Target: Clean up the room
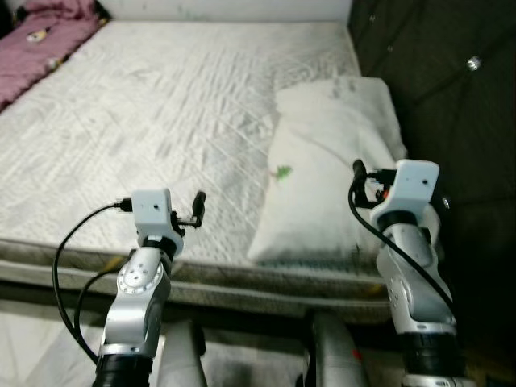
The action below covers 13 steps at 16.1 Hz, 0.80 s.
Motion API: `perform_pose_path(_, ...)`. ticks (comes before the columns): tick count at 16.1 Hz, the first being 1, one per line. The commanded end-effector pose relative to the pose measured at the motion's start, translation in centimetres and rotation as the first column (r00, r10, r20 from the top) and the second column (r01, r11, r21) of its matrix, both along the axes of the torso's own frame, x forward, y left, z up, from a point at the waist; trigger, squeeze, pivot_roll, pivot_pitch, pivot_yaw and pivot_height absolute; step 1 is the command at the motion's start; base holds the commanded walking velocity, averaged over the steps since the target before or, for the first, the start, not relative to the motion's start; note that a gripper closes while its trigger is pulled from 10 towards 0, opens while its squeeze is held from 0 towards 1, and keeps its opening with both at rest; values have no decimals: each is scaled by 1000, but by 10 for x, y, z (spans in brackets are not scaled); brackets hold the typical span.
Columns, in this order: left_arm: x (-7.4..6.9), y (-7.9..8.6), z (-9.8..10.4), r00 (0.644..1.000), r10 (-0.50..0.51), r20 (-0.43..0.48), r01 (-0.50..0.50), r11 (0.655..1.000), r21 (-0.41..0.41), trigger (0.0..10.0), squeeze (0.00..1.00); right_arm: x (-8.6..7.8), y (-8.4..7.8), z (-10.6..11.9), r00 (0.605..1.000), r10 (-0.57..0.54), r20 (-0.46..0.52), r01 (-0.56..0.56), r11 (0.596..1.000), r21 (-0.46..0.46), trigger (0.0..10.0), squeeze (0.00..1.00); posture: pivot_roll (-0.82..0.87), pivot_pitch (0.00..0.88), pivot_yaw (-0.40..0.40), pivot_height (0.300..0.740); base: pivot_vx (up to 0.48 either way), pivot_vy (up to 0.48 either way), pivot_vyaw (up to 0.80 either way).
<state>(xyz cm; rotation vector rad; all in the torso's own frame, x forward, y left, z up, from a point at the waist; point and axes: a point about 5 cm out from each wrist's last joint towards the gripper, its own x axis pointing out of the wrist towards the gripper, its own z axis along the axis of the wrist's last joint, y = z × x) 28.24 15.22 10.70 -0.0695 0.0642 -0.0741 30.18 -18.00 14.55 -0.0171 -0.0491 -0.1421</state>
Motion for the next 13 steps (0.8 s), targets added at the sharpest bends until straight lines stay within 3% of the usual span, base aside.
perform_pose_path(1,0,1,-2,1000,-1,-5,1,1000,0,10000,0,2,0,1,1000,3,-1,-3,1000,-1,10000,0,29,0,27,666,0,0,0)
perform_pose_path(7,1,1,-3,1000,-3,-7,3,1000,-2,10000,0,-3,-5,-8,1000,-12,-28,11,1000,-24,10000,0,22,0,30,740,0,0,0)
perform_pose_path(13,1,0,-3,1000,-2,-11,2,1000,-3,10000,0,-7,-8,-22,996,-19,-85,17,999,-30,10000,0,24,0,28,740,0,0,0)
